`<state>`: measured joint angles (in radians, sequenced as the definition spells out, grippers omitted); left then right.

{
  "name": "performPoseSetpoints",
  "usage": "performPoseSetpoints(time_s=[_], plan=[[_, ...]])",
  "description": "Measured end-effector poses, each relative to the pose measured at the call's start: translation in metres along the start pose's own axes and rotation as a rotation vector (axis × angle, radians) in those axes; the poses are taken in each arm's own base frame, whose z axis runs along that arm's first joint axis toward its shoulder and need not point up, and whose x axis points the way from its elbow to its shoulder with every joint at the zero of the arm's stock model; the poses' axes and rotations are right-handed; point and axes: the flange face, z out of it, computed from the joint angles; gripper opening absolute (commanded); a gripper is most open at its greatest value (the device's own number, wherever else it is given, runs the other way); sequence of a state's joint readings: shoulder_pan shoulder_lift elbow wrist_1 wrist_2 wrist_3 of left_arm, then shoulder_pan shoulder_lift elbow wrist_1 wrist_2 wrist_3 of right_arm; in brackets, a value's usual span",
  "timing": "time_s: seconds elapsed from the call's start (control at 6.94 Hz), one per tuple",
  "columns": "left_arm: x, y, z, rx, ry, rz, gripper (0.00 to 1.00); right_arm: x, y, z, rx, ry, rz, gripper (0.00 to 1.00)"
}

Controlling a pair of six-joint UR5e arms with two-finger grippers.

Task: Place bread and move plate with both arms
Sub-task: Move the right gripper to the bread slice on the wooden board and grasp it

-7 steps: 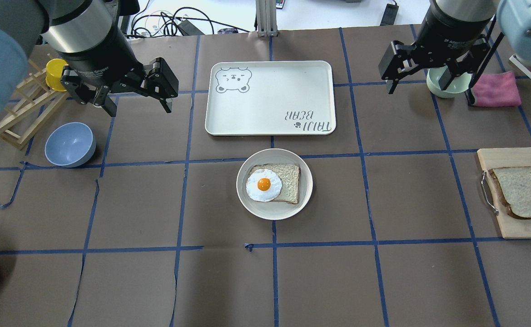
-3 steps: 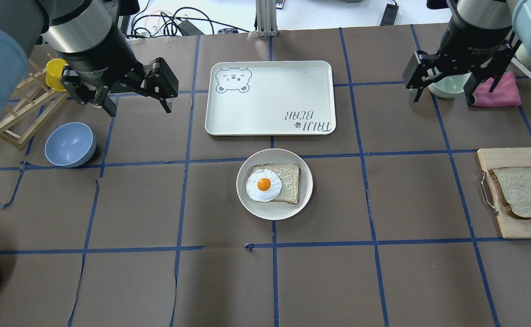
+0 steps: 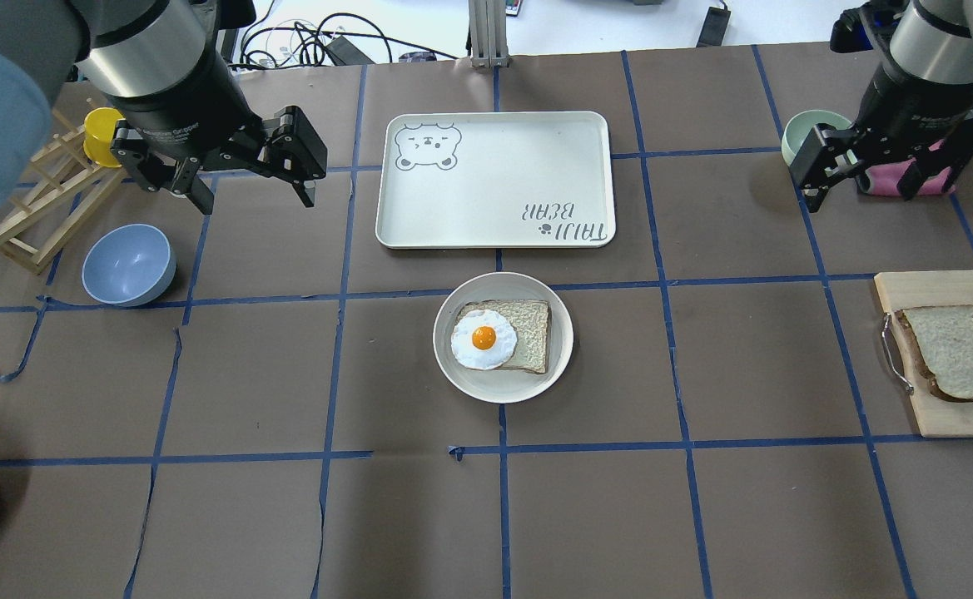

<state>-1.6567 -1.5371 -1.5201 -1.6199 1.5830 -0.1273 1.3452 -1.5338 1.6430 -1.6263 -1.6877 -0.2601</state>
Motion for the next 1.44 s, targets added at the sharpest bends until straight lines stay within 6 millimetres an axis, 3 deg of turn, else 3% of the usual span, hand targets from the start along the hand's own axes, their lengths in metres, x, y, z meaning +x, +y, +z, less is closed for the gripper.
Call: performPoseSetpoints(time_s=[0.29,0.58,0.86,1.01,1.15,1.44], plan=[[0.000,0.000,0.000,0.000,0.001,0.000,1.00,0.037,0.002,0.044,0.020,0.005,-0.003,0.98],[0.000,0.000,0.000,0.000,0.000,0.001,1.00,0.084,0.019,0.118,0.040,0.040,0.039,0.95],[0.000,0.000,0.000,0.000,0.000,0.001,1.00,0.105,0.034,0.190,0.048,0.086,0.021,0.81],[0.000,0.000,0.000,0.000,0.000,0.001,1.00,0.110,0.035,0.215,0.037,0.102,-0.006,0.80],[0.000,0.000,0.000,0.001,0.001,0.000,1.00,0.114,0.036,0.231,0.014,0.114,-0.032,0.73],[0.000,0.000,0.000,0.000,0.000,0.001,1.00,0.122,0.036,0.251,-0.034,0.138,-0.046,0.63]])
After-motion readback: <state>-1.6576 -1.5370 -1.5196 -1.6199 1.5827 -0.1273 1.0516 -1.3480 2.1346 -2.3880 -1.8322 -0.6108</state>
